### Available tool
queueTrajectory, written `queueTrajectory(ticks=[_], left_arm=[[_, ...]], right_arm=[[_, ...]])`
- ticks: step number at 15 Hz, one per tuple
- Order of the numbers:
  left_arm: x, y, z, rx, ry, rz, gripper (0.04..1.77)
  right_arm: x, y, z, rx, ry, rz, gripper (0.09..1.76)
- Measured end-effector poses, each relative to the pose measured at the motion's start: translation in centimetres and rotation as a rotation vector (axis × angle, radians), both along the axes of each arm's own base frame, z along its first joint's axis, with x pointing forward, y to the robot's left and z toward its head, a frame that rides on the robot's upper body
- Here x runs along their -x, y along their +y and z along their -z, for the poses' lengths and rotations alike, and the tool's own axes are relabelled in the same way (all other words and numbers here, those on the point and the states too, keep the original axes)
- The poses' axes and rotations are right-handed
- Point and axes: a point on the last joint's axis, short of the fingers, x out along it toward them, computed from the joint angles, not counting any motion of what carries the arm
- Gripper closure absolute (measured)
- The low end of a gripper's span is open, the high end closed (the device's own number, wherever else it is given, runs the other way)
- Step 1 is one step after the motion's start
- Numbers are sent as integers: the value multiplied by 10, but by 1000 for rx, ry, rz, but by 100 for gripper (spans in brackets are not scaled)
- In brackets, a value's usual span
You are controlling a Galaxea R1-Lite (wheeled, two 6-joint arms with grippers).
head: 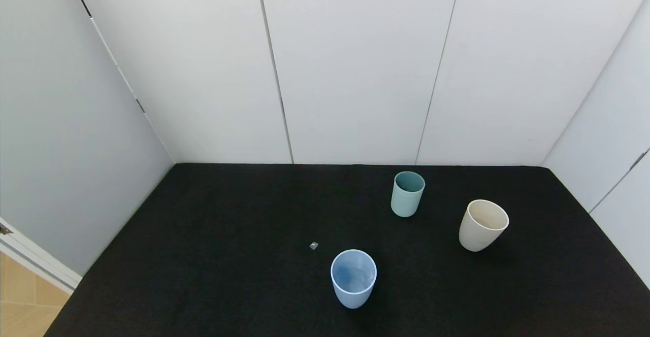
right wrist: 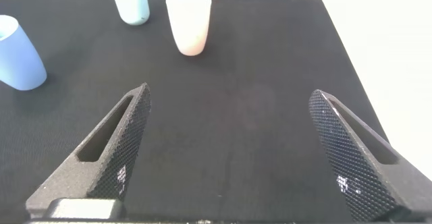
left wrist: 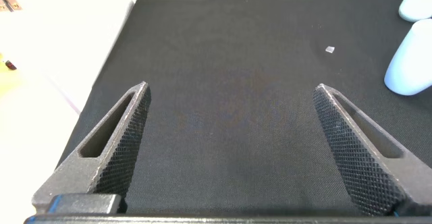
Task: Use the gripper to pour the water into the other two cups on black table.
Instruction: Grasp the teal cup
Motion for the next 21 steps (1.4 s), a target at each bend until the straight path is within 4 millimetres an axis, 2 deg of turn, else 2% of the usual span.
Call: queueTrajectory(ticks=[5, 9, 12, 14, 17, 21], left_arm=[[0, 0, 0, 0, 0, 0, 9], [0, 0, 0, 0, 0, 0, 9], [0, 0, 0, 0, 0, 0, 9], [0, 0, 0, 0, 0, 0, 9], [0, 0, 0, 0, 0, 0, 9], [0, 0, 0, 0, 0, 0, 9]], right_arm=[[6, 0, -31, -1, -23, -15, 14], [-9, 0, -73, 2, 35, -29, 14], [-40, 1, -104, 9, 77, -41, 14], [-66, 2, -115, 16, 107, -64, 14], [-109, 9, -119, 28, 170, -121, 14], [-158, 27, -111, 44, 242, -210, 14]])
